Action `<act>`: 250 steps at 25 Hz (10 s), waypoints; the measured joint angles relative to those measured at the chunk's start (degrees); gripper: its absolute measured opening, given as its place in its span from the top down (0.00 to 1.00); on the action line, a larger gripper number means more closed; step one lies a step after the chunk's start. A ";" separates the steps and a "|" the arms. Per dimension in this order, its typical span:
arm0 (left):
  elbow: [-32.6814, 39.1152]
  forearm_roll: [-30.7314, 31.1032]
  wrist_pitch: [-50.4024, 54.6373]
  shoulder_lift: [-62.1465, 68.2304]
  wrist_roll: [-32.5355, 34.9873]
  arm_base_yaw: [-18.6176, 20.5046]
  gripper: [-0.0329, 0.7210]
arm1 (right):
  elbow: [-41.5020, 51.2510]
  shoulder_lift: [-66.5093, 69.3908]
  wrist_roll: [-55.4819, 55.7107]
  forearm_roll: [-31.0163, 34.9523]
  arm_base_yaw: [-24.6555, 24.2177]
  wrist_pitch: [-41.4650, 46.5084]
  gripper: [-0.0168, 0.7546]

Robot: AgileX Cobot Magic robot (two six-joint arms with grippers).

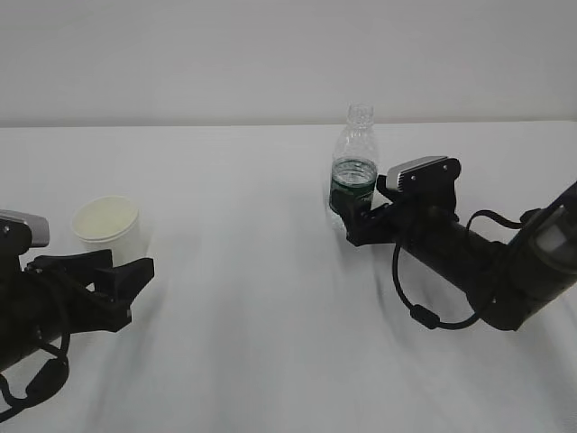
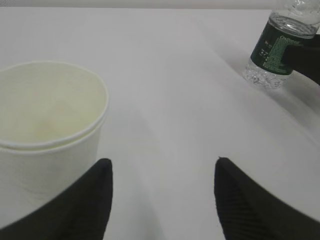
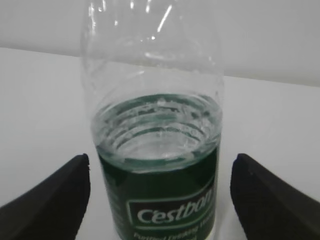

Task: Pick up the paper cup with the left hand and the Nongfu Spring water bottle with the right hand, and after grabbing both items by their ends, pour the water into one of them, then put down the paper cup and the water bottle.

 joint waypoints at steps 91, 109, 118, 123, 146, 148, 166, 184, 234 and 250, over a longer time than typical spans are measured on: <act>0.00 0.27 0.00 -0.01 0.23 0.00 0.35 | -3.86 2.89 1.69 -0.19 0.05 0.60 0.33; 0.00 1.35 0.00 -0.01 0.23 0.00 0.35 | 5.85 -6.39 -3.24 -0.19 0.05 1.75 0.33; 0.00 1.47 0.00 -0.01 0.23 0.00 0.35 | 10.10 -8.83 -3.36 -0.08 0.05 1.75 0.35; 0.00 1.54 0.00 -0.01 0.23 0.00 0.35 | 13.53 -11.88 -3.36 0.03 0.05 1.89 0.35; 0.00 1.59 0.00 -0.01 0.23 0.00 0.35 | 33.52 -30.07 -4.05 2.97 0.05 1.89 0.37; 0.00 1.59 0.00 -0.01 0.23 0.00 0.35 | 34.89 -30.16 -4.05 3.32 0.05 1.89 0.37; 0.00 -8.40 0.00 -0.01 2.69 0.00 0.06 | 35.71 -32.03 -4.19 3.79 0.05 1.89 0.37; -2.42 -16.39 -0.09 5.08 4.60 0.00 0.06 | 35.71 -32.03 -4.32 3.79 0.05 1.89 0.37; -15.57 -20.49 -0.22 16.97 4.72 0.52 0.10 | 35.71 -32.03 -6.24 3.79 0.05 1.89 0.38; -15.57 -20.73 -0.22 16.97 4.72 0.52 0.21 | 35.71 -32.03 -6.50 3.90 0.05 1.89 0.38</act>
